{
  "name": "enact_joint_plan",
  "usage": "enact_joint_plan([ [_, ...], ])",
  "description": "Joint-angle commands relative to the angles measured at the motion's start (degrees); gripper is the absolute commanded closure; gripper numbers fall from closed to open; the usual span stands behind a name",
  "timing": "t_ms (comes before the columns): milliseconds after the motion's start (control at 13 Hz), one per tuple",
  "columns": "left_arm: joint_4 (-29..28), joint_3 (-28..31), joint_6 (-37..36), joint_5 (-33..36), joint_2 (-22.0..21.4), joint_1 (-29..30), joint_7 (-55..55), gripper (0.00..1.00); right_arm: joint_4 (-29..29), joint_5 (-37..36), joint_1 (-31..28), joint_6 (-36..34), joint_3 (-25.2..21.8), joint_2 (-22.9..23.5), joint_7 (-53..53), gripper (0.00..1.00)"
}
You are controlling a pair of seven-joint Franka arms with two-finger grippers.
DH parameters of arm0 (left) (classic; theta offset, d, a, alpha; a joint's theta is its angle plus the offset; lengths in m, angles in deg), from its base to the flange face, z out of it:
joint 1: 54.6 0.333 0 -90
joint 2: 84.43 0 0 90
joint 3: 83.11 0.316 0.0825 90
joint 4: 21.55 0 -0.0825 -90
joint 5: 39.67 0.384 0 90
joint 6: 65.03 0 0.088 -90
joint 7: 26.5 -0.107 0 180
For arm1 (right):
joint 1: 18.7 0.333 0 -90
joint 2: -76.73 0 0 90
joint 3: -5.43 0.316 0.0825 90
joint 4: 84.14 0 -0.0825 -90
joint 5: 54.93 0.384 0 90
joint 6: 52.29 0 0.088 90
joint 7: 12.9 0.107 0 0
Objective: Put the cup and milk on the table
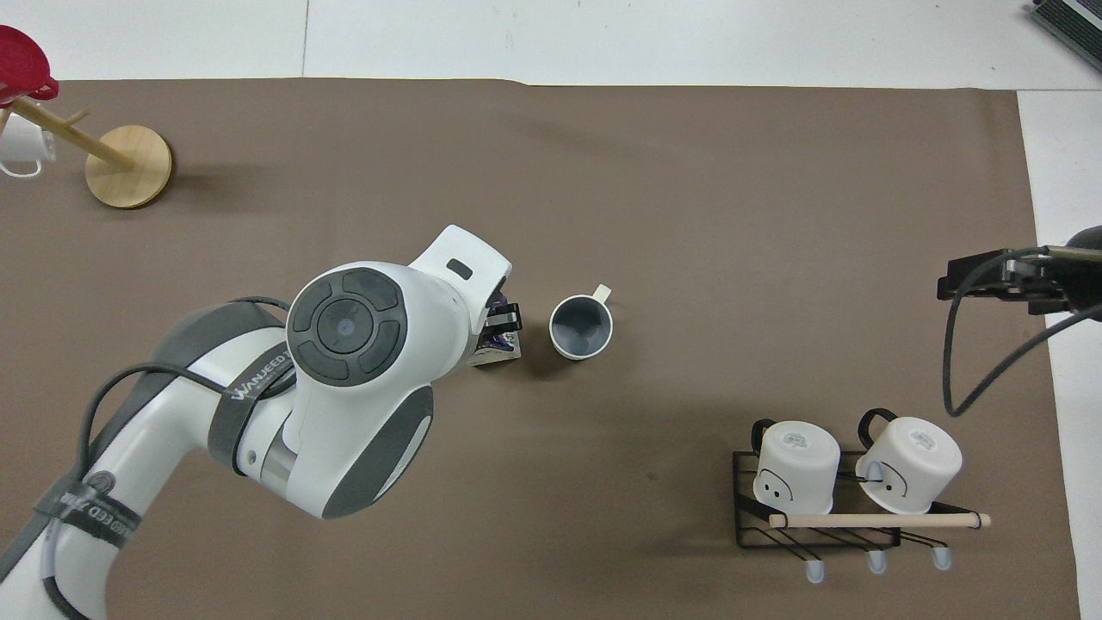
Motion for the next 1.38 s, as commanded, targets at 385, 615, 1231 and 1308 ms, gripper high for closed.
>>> enact_joint_plan([
  [385, 3.94, 1.90, -7.62, 1.05, -2.41, -0.32, 0.31, 0.00, 9.93, -0.34, -0.64, -9.01, 0.59, -0.27, -1.15, 0.00],
  [615, 8.33, 2.17, -16.84, 0.96, -5.04, 4.95, -7.20, 0.00, 10.74, 0.01, -0.64, -12.55, 0.59, -1.84, -0.97, 0.00],
  [1231, 16.77, 2.70, -32.41, 1.05, -8.48, 19.45, -30.69, 0.00, 8.27, -0.25, -0.37, -9.56, 0.68, -2.73, -0.97, 0.00],
  [1308, 17.83, 2.61, -34.52, 1.05, -8.48, 20.68, -32.11, 0.00, 8.27, -0.42, -0.37, -9.30, 0.68, -2.73, -1.06, 0.00],
])
